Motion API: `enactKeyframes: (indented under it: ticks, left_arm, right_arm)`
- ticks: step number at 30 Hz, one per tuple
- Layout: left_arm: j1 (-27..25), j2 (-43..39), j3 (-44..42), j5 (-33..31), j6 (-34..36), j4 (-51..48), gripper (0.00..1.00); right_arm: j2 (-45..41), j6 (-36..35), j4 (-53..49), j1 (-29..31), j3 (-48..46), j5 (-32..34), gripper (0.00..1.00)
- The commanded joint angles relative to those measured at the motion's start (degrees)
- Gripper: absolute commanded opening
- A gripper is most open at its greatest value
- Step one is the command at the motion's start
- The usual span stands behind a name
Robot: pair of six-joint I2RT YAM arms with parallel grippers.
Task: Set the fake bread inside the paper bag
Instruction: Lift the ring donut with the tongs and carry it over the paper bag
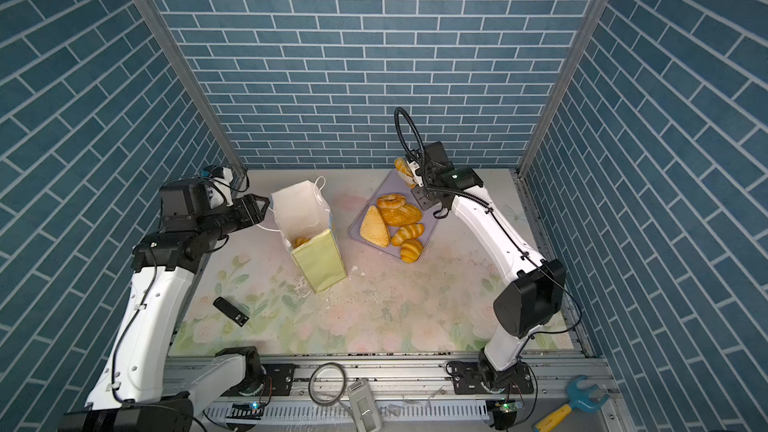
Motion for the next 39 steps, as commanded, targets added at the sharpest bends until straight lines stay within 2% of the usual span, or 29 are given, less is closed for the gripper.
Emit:
enactKeyframes:
  ticks: [1, 6, 8, 14, 18, 22, 39]
  left_arm:
    - [0.07, -0.19, 0.32, 1.58, -0.23, 1.24, 0.58]
    - [0.03, -0.46, 0.04, 1.97, -0.42, 1.39, 0.45]
    - [0.05, -0.64, -0.44, 2.31, -0.93, 1.68, 0.4]
    - [0.02, -2.04, -2.12, 2.83, -1.56, 2.17, 0.34]
    - [0.05, -2.71, -3.34, 3.42, -2.05, 2.87, 0.34]
    - [0.05, -3.05, -4.19, 3.5, -2.21, 3.27, 0.32]
    - [0.06, -3.45, -6.02, 3.58, -4.04, 5.68, 0.13]
  right_arm:
    - [-5.99, 3.84, 7.11, 1.45, 3.29, -1.95, 0.19]
    - [-10.07, 7.01, 14.9, 1.75, 2.33, -14.99, 0.2]
    - [-10.19, 6.87, 16.7, 2.51, 2.45, -16.59, 0.2]
    - [-8.89, 5.35, 16.55, 5.78, 6.47, -23.78, 0.2]
    - [-7.21, 5.39, 14.73, 7.24, 9.58, -22.85, 0.19]
    - [-6.85, 5.53, 13.73, 8.78, 11.39, -24.97, 0.18]
    - [-3.1, 5.63, 6.87, 15.1, 22.34, -32.07, 0.18]
